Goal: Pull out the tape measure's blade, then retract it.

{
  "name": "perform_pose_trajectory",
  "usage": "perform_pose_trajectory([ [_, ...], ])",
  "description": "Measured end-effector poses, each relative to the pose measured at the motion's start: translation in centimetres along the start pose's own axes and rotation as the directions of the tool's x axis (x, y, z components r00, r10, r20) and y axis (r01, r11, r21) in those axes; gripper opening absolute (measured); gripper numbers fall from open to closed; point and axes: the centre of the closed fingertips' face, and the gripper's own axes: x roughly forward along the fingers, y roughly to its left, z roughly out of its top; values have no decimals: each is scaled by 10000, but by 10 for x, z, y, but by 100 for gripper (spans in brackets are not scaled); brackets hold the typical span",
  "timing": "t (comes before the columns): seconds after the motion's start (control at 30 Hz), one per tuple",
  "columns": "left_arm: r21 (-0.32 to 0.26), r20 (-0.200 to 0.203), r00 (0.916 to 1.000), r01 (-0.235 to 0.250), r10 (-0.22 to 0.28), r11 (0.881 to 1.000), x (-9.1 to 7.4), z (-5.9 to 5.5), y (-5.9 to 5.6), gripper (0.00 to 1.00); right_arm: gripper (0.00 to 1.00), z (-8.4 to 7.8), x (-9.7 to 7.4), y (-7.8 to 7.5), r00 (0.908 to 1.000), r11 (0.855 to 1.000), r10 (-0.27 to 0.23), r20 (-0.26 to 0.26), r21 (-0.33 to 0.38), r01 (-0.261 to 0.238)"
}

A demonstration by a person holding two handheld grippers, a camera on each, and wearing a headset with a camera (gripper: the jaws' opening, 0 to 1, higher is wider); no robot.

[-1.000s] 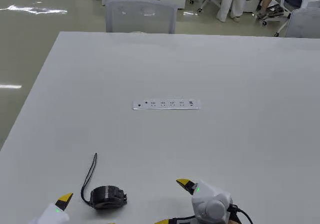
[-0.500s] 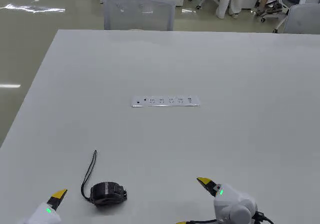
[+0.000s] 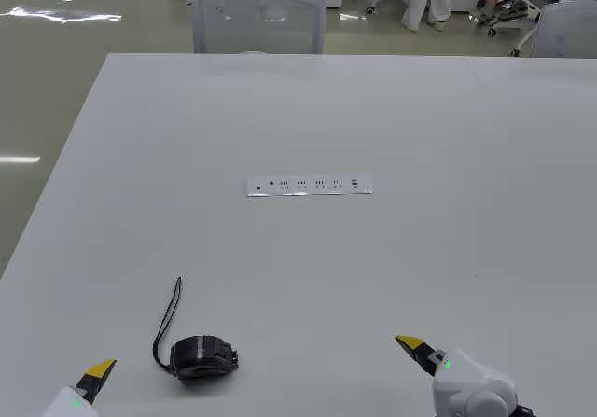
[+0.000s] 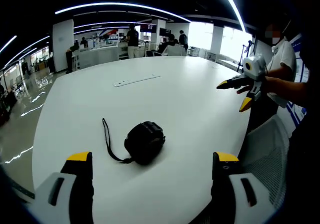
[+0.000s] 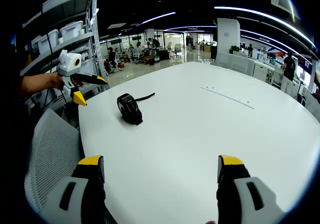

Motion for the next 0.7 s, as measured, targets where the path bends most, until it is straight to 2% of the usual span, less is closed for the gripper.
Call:
perform_pose_trajectory([
  [0.2, 193, -167, 9998, 103, -100, 9998, -5, -5, -2, 99, 97, 3, -4, -1, 10000, 10000, -51, 48, -11, 51],
  [0.6, 86, 145, 9999, -87, 86, 9999, -8, 4, 4, 99, 97, 9, -5, -1, 9996, 9998, -198, 205, -57, 199],
  [0.7, 110, 108, 9999, -94, 93, 9999, -6, 3, 6, 99, 97, 8, -6, 0, 9996, 9998, -200, 197, -34, 201],
])
